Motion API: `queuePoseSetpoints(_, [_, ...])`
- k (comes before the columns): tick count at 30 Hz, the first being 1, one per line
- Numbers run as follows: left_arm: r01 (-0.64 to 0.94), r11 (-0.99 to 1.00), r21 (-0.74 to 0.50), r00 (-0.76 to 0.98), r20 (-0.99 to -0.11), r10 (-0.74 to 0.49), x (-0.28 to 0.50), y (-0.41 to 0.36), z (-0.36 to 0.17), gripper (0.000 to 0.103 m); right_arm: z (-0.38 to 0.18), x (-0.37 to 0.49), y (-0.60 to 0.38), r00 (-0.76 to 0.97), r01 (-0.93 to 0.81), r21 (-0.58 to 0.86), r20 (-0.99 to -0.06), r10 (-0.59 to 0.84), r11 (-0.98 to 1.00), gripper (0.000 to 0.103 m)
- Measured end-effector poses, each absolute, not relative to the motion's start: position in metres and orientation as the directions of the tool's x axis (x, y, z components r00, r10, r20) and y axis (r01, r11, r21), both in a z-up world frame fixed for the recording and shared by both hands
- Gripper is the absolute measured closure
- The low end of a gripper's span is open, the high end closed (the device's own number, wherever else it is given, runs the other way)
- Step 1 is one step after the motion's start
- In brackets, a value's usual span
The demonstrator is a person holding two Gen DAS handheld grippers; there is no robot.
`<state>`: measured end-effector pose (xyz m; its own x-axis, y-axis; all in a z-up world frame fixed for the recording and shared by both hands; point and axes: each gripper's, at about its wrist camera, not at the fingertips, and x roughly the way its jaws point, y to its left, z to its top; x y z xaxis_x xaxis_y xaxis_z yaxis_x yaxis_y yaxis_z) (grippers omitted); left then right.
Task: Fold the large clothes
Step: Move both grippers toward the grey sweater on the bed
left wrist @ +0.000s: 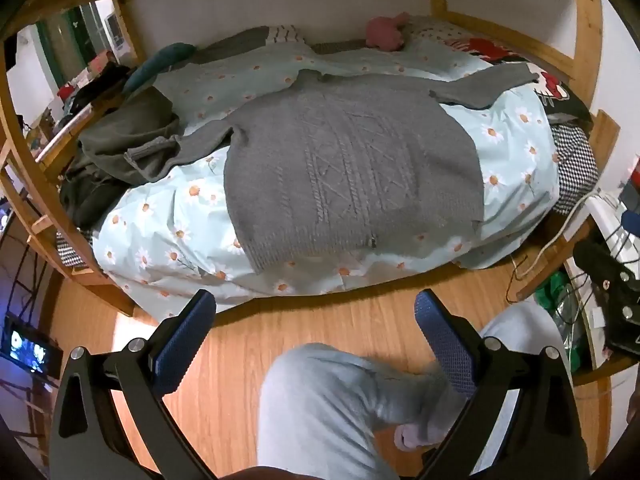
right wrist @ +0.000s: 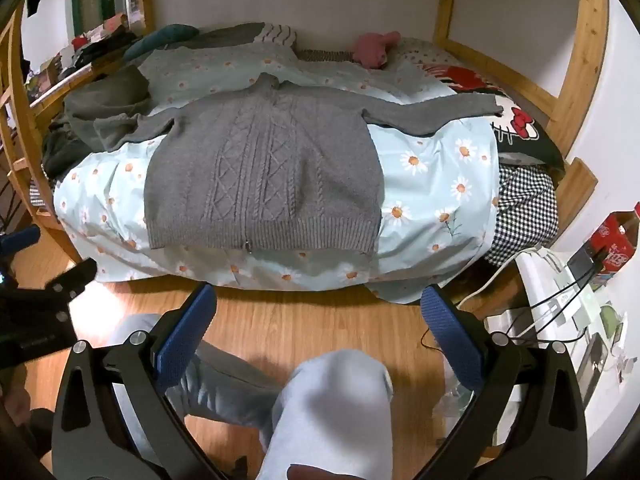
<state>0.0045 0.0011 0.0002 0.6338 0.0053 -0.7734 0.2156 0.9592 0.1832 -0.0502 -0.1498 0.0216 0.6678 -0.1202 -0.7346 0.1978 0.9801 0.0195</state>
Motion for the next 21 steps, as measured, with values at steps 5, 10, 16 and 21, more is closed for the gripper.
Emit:
queuePoseSetpoints(5, [0.209, 0.958, 0.194, 0.626, -0.78, 0.022, 0.021, -0.001, -0.005, 0.006, 0.014, -0.026, -0.153, 0.668, 0.176, 0.04, -0.738, -0.09, 0.984, 0.003])
queuePoseSetpoints(10, [0.191, 0.963, 0.19, 0.609, -0.793, 0.036, 0.045, -0.006, -0.011, 0.006, 0.006, 0.005, -0.159, 0.67, 0.16, 0.05, -0.739, -0.071, 0.986, 0.003])
queuePoseSetpoints(16, [0.163, 0.972, 0.171, 0.581, -0.812, 0.045, 0.087, 0.005, -0.026, 0.006, -0.007, 0.044, -0.163, 0.668, 0.146, 0.049, -0.741, -0.062, 0.988, 0.003])
queuePoseSetpoints(21, [0.12, 0.977, 0.177, 0.544, -0.835, 0.085, 0.127, 0.029, -0.043, 0.006, -0.023, 0.094, -0.155, 0.651, 0.115, 0.052, -0.758, -0.036, 0.992, 0.003])
